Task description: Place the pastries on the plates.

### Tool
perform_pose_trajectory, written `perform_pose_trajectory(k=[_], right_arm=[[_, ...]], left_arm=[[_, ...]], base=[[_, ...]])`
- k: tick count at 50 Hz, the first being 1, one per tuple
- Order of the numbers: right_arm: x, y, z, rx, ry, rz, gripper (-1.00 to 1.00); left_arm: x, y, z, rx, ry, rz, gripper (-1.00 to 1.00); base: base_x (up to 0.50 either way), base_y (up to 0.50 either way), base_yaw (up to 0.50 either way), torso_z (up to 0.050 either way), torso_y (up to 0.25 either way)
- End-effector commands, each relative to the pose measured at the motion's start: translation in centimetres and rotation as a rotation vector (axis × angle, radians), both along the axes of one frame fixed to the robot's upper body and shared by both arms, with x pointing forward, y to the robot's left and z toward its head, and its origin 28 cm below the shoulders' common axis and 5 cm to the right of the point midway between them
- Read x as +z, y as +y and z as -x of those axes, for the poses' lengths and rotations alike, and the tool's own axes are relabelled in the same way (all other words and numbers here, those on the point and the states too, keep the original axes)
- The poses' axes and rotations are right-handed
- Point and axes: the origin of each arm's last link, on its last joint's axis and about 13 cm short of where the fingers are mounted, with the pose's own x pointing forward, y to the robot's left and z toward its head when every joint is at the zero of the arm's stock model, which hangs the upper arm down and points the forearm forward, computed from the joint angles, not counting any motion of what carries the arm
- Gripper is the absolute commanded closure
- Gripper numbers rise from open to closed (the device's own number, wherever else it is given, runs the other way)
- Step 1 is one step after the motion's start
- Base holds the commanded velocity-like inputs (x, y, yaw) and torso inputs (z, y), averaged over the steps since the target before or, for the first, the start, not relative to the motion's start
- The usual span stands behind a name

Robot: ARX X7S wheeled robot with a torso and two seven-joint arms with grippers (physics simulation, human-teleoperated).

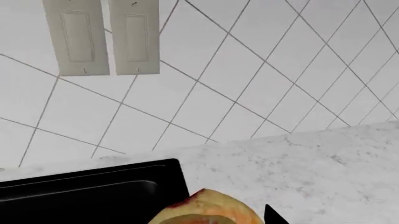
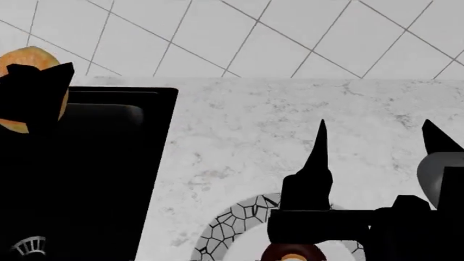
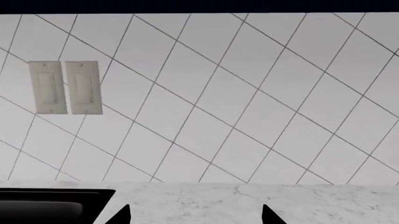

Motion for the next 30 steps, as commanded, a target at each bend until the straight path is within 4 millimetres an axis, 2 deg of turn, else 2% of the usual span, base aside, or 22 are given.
perform_pose_trajectory(k=[1, 12, 14, 18, 30], right_arm=[[0.0, 0.0, -0.1, -0.007, -0.014, 0.017, -1.0], [-0.1, 0.1, 0.0, -0.007, -0.018, 0.012, -1.0], [-0.1, 0.1, 0.1, -0.008, -0.018, 0.009, -1.0], [0.0, 0.1, 0.1, -0.005, -0.02, 0.006, -1.0], [0.1, 0.0, 0.1, -0.01, -0.025, 0.002, -1.0]], left_arm=[[-0.5, 0.1, 0.6, 0.043, -0.04, -0.005, 1.0], [-0.7, 0.0, 2.6, 0.045, -0.082, -0.009, 1.0], [-1.0, -0.1, 3.1, 0.063, -0.112, -0.061, 1.0], [-0.9, -0.2, 3.9, 0.048, -0.131, -0.026, 1.0], [-1.2, -0.1, 5.0, 0.086, -0.175, -0.023, 1.0]], base=[[0.0, 0.5, 0.0, 0.0, 0.0], [0.0, 0.5, 0.0, 0.0, 0.0], [0.0, 0.5, 0.0, 0.0, 0.0], [0.0, 0.5, 0.0, 0.0, 0.0], [0.0, 0.5, 0.0, 0.0, 0.0]])
